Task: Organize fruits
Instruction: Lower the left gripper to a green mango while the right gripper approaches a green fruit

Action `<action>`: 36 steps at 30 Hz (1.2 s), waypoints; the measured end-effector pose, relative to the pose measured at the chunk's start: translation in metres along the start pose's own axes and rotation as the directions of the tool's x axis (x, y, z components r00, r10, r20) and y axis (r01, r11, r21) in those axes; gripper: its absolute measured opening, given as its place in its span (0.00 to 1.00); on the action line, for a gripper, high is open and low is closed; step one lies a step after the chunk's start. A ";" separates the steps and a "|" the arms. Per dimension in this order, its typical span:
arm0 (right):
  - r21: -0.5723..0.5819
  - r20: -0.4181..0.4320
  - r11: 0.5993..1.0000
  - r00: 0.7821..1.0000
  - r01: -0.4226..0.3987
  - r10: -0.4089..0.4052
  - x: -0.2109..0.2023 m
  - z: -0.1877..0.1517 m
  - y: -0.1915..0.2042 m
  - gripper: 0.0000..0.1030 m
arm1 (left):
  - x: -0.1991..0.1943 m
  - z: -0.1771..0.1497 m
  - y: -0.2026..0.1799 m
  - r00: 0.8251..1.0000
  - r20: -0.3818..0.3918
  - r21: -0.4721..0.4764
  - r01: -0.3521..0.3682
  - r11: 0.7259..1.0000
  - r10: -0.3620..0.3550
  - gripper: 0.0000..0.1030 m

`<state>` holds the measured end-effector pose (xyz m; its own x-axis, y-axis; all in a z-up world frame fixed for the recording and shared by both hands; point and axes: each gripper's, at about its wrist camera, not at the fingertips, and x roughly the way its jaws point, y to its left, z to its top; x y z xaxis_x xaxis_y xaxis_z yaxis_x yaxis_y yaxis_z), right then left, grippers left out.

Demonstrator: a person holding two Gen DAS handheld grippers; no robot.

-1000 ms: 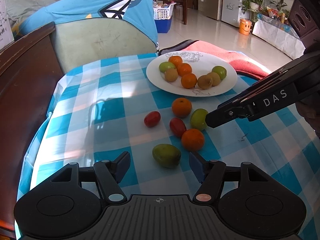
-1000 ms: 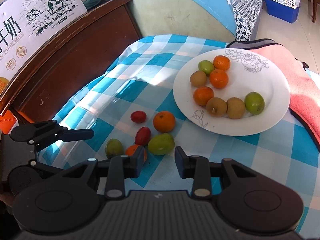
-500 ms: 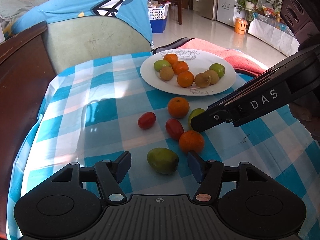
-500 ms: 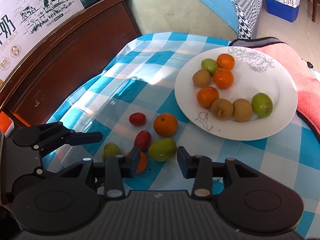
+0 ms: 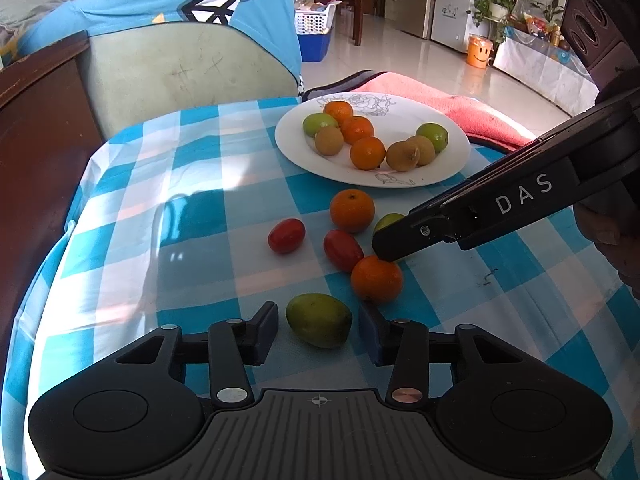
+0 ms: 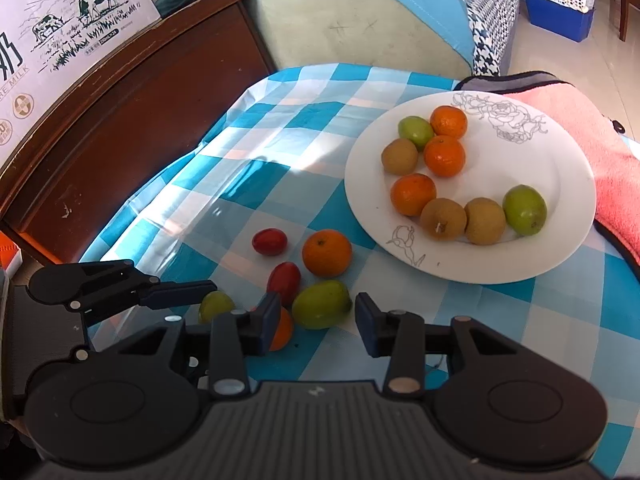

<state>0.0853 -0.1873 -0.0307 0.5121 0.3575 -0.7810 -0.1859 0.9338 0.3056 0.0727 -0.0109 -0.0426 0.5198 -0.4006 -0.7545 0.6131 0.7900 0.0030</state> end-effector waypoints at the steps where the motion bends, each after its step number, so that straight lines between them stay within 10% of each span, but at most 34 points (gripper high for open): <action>1: 0.003 -0.002 1.000 1.000 -0.004 0.004 0.000 0.000 0.000 0.42 | 0.000 0.000 0.001 1.000 0.000 -0.006 -0.002 1.000 0.002 0.35; 12: 0.025 0.005 1.000 1.000 0.008 -0.008 -0.001 0.002 -0.006 0.27 | -0.002 0.004 0.009 1.000 0.010 -0.065 -0.024 0.998 0.024 0.30; 24: 0.050 0.016 0.999 1.000 -0.005 0.005 0.006 0.000 -0.002 0.41 | 0.001 0.004 0.011 0.999 -0.002 -0.088 -0.037 0.995 0.037 0.30; 36: 0.080 0.007 0.996 1.000 0.026 -0.026 0.007 0.001 -0.008 0.31 | -0.006 0.009 0.010 0.999 0.032 -0.105 -0.039 0.994 0.043 0.26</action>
<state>0.0908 -0.1924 -0.0383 0.5227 0.3326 -0.7850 -0.1051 0.9389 0.3279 0.0813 -0.0044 -0.0322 0.5643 -0.3813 -0.7322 0.5264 0.8494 -0.0367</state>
